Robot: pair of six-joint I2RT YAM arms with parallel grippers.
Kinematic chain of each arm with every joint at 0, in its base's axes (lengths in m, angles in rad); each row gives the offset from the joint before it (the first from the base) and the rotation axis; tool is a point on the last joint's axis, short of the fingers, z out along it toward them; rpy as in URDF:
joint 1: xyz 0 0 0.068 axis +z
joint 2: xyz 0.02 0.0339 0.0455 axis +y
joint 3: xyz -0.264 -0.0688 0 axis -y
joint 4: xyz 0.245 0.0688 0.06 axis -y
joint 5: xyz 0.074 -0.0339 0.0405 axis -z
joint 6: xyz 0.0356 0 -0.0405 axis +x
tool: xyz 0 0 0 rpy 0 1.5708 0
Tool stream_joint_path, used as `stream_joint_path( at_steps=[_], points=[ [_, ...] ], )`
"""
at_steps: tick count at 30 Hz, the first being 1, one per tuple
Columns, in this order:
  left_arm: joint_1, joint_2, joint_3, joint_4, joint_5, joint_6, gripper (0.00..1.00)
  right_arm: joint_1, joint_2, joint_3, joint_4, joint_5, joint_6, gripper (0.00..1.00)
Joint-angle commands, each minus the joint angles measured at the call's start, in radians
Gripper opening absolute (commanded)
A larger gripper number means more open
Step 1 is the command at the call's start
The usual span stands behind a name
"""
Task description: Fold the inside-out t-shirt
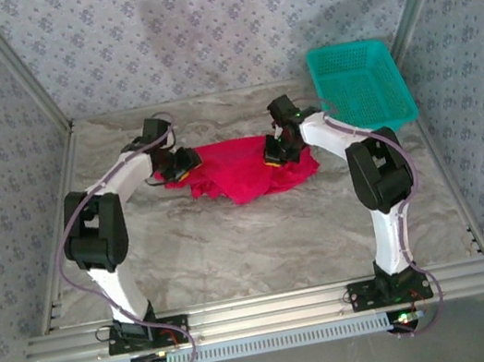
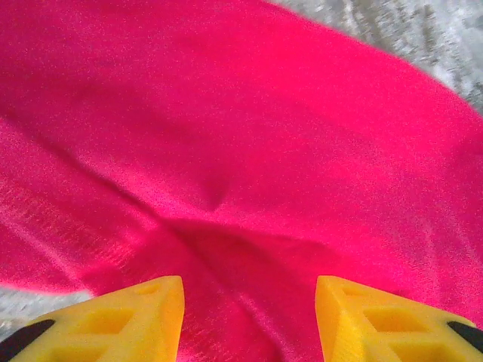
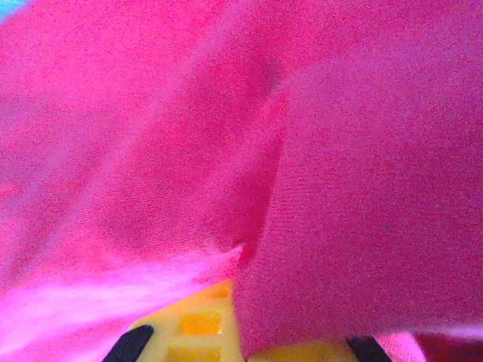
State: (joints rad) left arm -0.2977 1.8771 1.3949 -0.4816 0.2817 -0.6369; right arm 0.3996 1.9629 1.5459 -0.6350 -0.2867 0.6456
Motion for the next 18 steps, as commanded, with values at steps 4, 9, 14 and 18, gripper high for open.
stream_joint_path(
  at_steps=[4,9,14,18],
  points=[
    [-0.025,-0.125,0.042,-0.047,-0.057,0.077,0.48,0.024,-0.243,0.115,-0.105,-0.008,0.057,0.0],
    [-0.089,-0.281,-0.074,0.058,-0.024,0.156,0.48,0.028,-0.244,0.169,-0.081,-0.042,0.1,0.0],
    [-0.209,-0.401,-0.305,0.308,-0.011,0.187,0.51,0.028,-0.222,0.205,-0.088,-0.058,0.104,0.0],
    [-0.262,-0.35,-0.367,0.403,-0.017,0.149,0.52,0.021,-0.214,0.217,-0.105,-0.057,0.095,0.0]
  ],
)
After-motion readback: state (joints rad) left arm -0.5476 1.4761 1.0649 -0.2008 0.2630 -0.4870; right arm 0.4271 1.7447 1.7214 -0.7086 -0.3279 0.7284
